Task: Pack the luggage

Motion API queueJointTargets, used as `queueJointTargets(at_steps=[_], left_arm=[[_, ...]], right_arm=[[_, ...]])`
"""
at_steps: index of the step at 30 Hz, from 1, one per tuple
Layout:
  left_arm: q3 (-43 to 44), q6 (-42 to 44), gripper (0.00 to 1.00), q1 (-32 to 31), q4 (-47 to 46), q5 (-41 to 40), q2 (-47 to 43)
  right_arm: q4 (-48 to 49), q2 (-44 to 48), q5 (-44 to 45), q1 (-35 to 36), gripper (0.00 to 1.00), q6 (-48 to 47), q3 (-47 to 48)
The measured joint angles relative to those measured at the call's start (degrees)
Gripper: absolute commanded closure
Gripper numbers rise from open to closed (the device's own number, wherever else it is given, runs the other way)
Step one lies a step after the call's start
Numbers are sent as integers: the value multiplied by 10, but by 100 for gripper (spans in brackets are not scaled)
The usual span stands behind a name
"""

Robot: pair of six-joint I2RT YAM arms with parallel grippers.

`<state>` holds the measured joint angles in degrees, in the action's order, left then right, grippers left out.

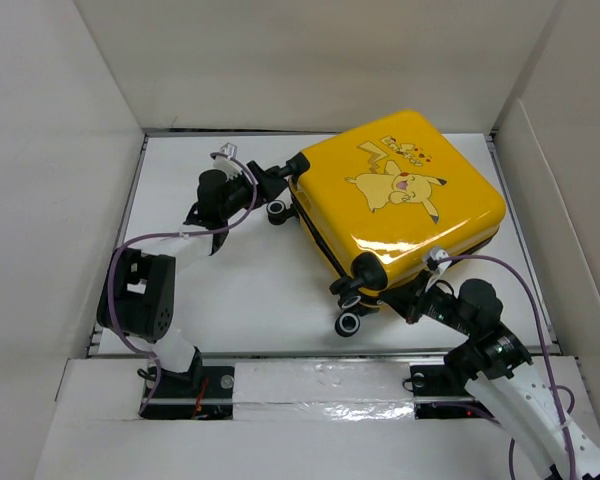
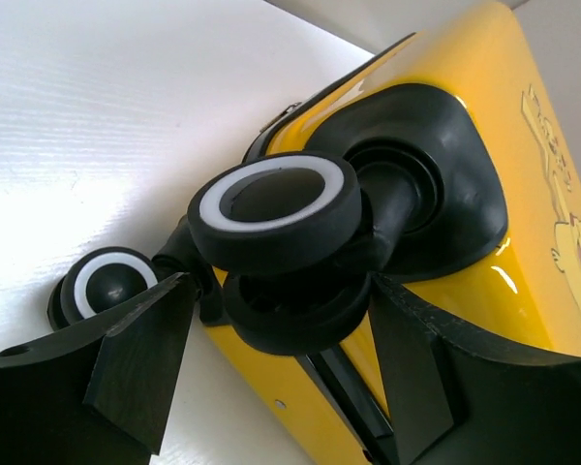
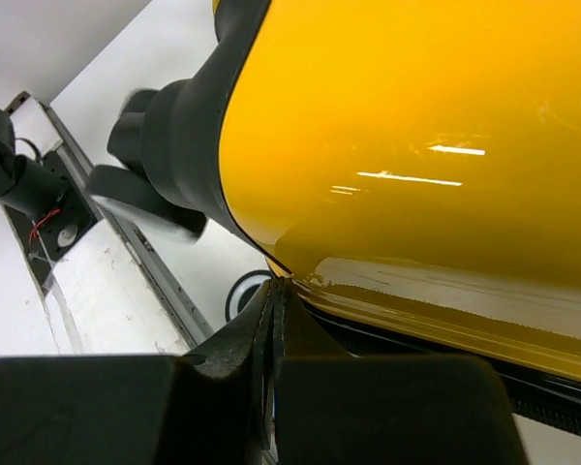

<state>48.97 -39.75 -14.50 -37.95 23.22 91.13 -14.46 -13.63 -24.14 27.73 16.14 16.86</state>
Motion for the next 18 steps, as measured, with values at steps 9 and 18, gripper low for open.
queueJointTargets(at_steps=[9, 18], left_arm=[[33, -2, 31, 0, -22, 38, 56], [43, -26, 78, 0, -39, 44, 62]], right_arm=[[17, -8, -17, 0, 100, -1, 0], [28, -20, -29, 0, 100, -1, 0]])
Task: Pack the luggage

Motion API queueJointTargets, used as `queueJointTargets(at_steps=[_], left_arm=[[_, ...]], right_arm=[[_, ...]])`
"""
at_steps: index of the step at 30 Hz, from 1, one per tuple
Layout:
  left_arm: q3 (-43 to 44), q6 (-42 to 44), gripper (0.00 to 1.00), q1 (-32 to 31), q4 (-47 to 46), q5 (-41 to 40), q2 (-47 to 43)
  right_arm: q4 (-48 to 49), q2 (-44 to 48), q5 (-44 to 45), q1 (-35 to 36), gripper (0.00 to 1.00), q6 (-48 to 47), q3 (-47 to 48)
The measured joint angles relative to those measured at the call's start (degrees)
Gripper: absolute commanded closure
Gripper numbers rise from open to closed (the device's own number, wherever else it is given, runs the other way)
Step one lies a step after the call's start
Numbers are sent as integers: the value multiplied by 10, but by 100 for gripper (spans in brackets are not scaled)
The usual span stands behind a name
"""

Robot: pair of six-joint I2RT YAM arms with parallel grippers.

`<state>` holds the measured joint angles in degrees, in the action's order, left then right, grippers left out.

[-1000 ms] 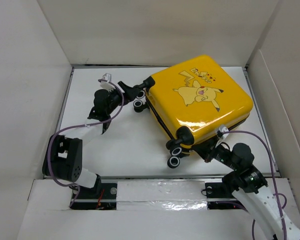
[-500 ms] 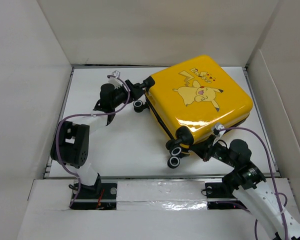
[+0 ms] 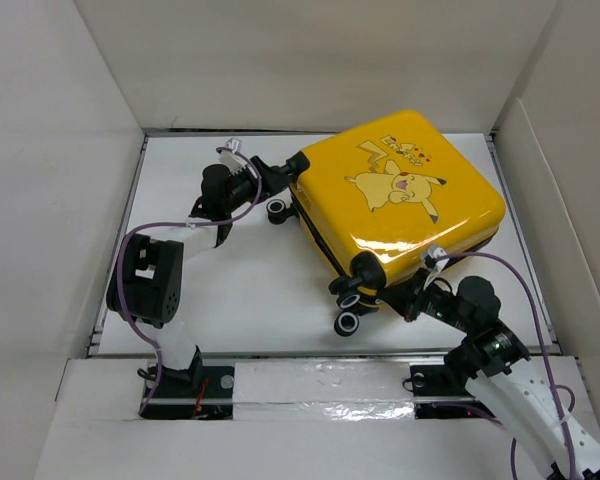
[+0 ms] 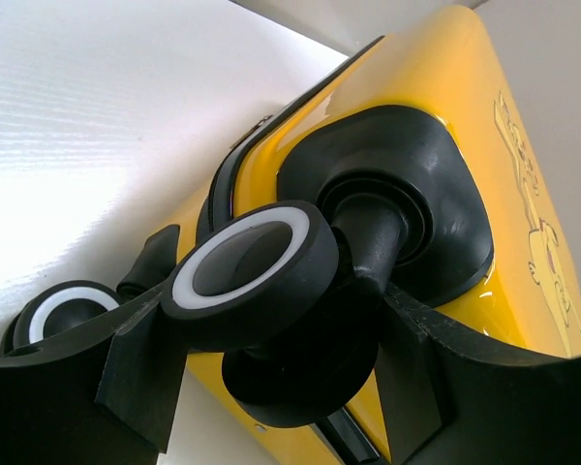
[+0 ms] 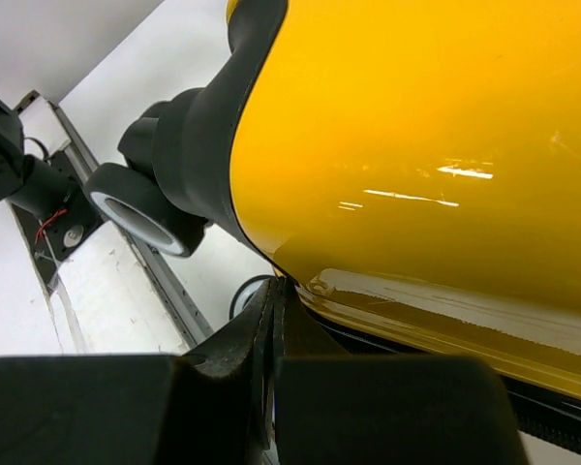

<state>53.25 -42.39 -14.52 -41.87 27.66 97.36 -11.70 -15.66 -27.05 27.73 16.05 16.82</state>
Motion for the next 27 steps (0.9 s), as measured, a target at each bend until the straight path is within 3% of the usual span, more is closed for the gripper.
queueJointTargets(at_steps=[3, 11, 21, 25, 26, 27], left_arm=[[0, -13, 100, 1, -18, 5, 10], [-38, -34, 100, 9, -83, -12, 7], [-217, -27, 100, 45, -122, -61, -162], [-235, 31, 100, -4, -55, -105, -262], [-231, 52, 99, -39, -39, -113, -282], [-226, 73, 74, -83, -28, -119, -299]], right_arm=[[15, -14, -7, 0, 100, 1, -2], [105, -77, -16, 22, 100, 17, -17], [323, -249, -73, 52, 100, 35, -39], [346, -315, -75, 64, 100, 24, -5], [339, -319, -68, 67, 96, 20, 3], [327, -316, -58, 69, 85, 17, 9]])
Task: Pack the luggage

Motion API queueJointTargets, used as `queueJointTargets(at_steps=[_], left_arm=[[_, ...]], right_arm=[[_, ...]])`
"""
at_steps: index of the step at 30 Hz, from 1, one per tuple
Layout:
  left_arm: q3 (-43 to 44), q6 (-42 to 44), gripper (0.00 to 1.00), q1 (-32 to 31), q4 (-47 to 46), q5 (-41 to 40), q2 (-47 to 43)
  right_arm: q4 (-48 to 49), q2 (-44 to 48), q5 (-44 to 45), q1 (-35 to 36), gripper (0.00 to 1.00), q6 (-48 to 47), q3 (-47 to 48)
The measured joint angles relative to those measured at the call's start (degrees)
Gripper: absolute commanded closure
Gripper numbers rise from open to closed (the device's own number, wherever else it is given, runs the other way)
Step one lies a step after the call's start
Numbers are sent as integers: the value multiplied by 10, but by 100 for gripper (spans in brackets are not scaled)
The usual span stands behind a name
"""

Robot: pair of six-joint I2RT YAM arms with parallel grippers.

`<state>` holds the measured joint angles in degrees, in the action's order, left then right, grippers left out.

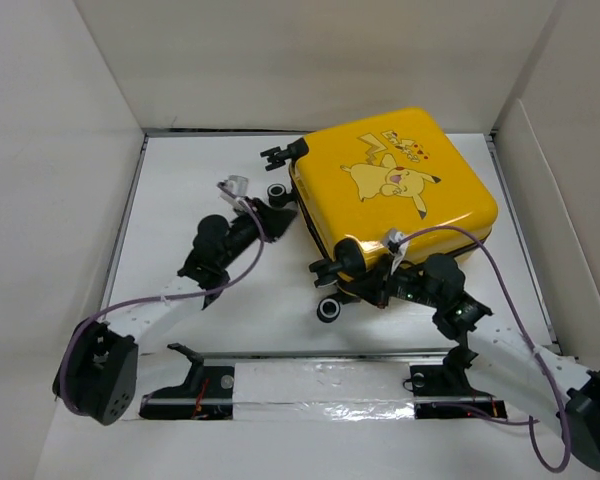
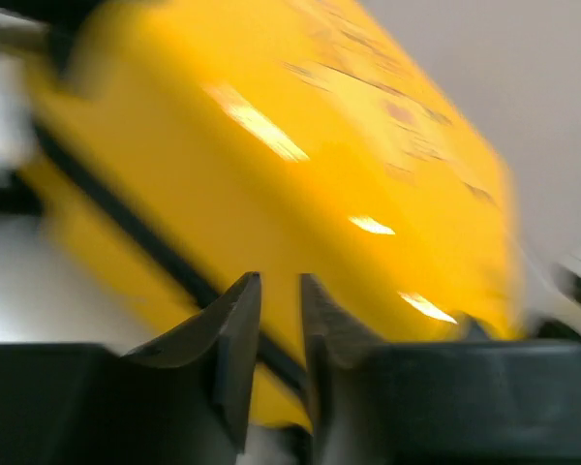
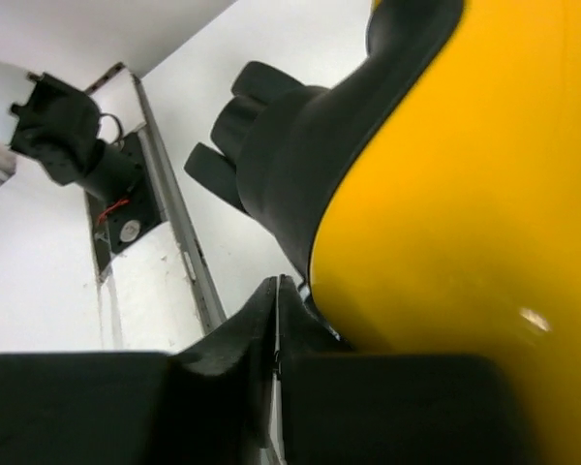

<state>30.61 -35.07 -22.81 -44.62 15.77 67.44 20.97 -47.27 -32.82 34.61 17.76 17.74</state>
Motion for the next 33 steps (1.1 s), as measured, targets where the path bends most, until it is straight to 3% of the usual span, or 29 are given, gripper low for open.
queueJointTargets(at_steps=[1, 2, 3, 4, 5, 9, 11, 13, 16, 17, 18, 19, 22, 26, 33], left_arm=[[5, 21, 56, -43, 8, 2, -13], [7, 35, 41, -81, 12, 13, -23], [8, 44, 18, -108, 16, 25, -31], [7, 50, 9, -121, 20, 35, -39], [7, 51, 7, -124, 26, 39, -45], [6, 65, 6, -127, 51, 42, -54], [6, 80, 7, -147, 69, 44, -54], [6, 99, 8, -177, 90, 43, -54], [6, 132, 9, -222, 123, 36, -54], [6, 142, 9, -233, 132, 35, -54], [6, 150, 11, -242, 139, 36, -54], [6, 156, 11, -248, 143, 37, -54], [6, 173, 14, -250, 150, 38, -54], [8, 191, 23, -260, 157, 39, -45], [17, 202, 40, -279, 157, 67, 11]], right_arm=[[-21, 10, 15, 2, 59, -5, 5], [-42, 27, 28, 4, 49, -5, 7], [-72, 50, 48, 7, 40, -10, 9], [-111, 79, 67, 9, 30, -10, 11], [-148, 114, 85, 11, 28, -7, 11], [-249, 259, 201, 10, 30, 7, 12], [-289, 315, 272, 10, 45, 23, 13], [-326, 350, 342, 10, 72, 43, 16], [-379, 364, 451, 10, 76, 82, 33], [-395, 364, 488, 10, 71, 92, 41], [-408, 363, 522, 10, 60, 100, 49], [-417, 363, 559, 10, 41, 107, 57], [-436, 355, 665, 10, 15, 121, 86], [-442, 327, 787, 7, 1, 121, 129], [-409, 209, 834, -79, 0, 88, 202]])
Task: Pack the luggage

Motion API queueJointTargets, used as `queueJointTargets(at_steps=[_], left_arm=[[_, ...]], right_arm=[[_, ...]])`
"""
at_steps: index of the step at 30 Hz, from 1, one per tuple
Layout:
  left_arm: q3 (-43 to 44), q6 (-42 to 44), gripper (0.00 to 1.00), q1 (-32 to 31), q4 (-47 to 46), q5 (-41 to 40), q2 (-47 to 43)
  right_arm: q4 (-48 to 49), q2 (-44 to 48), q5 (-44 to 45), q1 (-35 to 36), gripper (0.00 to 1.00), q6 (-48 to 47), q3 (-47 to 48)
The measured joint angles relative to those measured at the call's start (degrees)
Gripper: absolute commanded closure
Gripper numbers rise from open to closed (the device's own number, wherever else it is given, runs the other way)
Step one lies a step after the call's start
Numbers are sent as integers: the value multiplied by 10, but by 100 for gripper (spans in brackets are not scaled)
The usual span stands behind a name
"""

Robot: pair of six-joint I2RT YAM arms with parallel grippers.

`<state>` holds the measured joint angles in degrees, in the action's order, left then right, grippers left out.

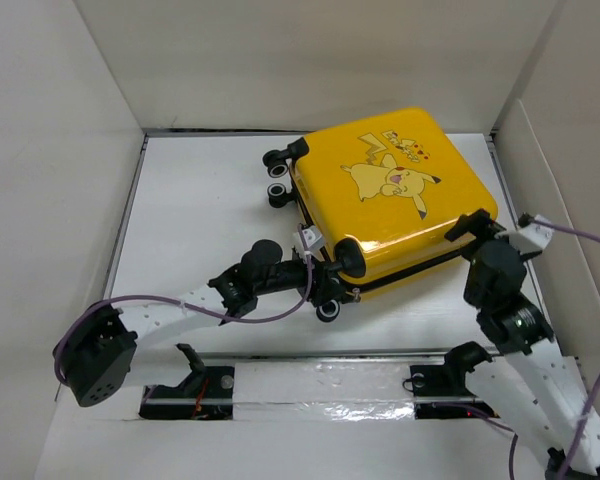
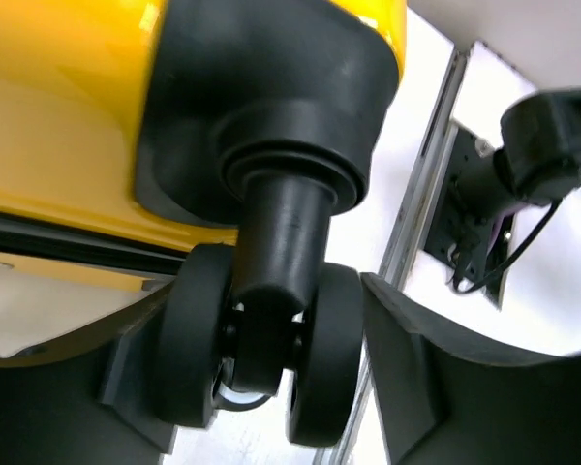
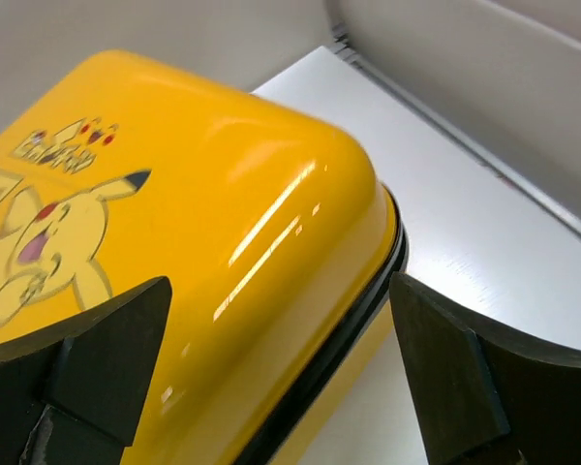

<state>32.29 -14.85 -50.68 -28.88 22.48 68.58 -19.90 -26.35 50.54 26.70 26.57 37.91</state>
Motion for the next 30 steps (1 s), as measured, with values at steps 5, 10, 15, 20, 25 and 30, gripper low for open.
queueJointTargets(at_steps=[5, 10, 15, 20, 25, 30], left_arm=[[6, 8, 74, -10, 0, 3, 17], [6, 1, 100, -17, -5, 2, 18], [7, -3, 100, -36, -22, -21, 24], [28, -3, 100, -80, -21, -66, 50], [59, -24, 100, -132, -5, -132, 79], [93, -71, 100, -169, 1, -184, 112]], right_arm=[[52, -150, -144, -188, 0, -2, 38], [125, -185, -315, -311, 0, -1, 5], [216, -280, -431, -344, 1, -24, 21], [294, -391, -485, -329, 2, -49, 69], [306, -516, -501, -265, 3, -95, 179], [317, -591, -535, -198, 2, -142, 253]])
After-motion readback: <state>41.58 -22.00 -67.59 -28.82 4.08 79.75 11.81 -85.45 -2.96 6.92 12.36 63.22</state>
